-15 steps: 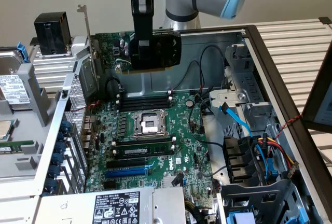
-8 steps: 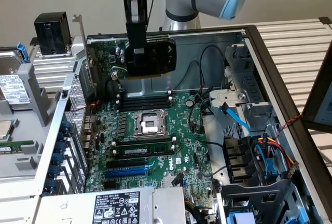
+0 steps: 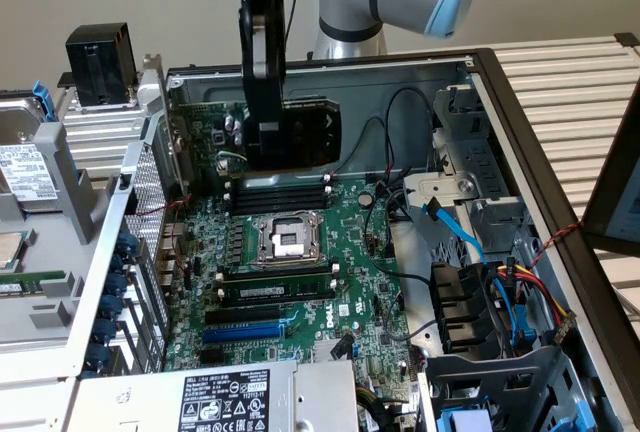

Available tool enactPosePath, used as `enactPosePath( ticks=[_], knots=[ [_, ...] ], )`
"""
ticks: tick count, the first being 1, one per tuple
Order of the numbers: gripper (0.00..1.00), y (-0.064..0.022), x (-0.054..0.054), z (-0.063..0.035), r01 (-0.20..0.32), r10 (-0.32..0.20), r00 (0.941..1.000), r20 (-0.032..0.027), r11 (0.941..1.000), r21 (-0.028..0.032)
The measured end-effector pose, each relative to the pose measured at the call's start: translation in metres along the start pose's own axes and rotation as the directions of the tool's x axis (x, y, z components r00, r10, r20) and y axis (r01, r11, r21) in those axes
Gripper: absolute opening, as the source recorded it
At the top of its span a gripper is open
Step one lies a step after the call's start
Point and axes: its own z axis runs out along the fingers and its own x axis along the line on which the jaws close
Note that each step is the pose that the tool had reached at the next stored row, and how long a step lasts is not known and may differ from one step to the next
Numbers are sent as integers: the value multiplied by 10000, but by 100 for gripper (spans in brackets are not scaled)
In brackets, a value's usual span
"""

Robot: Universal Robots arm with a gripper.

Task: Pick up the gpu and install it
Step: 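Insert the gpu into the slot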

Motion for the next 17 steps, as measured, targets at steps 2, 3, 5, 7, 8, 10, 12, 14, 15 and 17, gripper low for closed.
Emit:
enactPosePath(
  ticks=[2, 3, 5, 7, 8, 10, 12, 14, 15, 17],
  knots=[
    [28, -1, 13, 36, -123, 123, 9999, 1, 9999, 1],
    [28, -2, 23, 54, -150, 150, 9999, 1, 9999, -1],
    [28, -3, 50, 75, -169, 169, 9999, -6, 9998, -63],
    [28, -4, 74, 96, -181, 181, 9998, -8, 9997, -154],
    [28, -4, 78, 114, -188, 188, 9998, -9, 9997, -158],
    [28, -4, 81, 149, -205, 205, 9998, -10, 9997, -160],
    [28, -5, 82, 186, -223, 223, 9998, -10, 9996, -161],
    [28, -5, 84, 222, -259, 258, 9997, -10, 9995, -160],
    [28, -5, 85, 240, -277, 277, 9996, -11, 9995, -160],
    [28, -6, 88, 272, -296, 296, 9996, -11, 9994, -160]
  ],
)
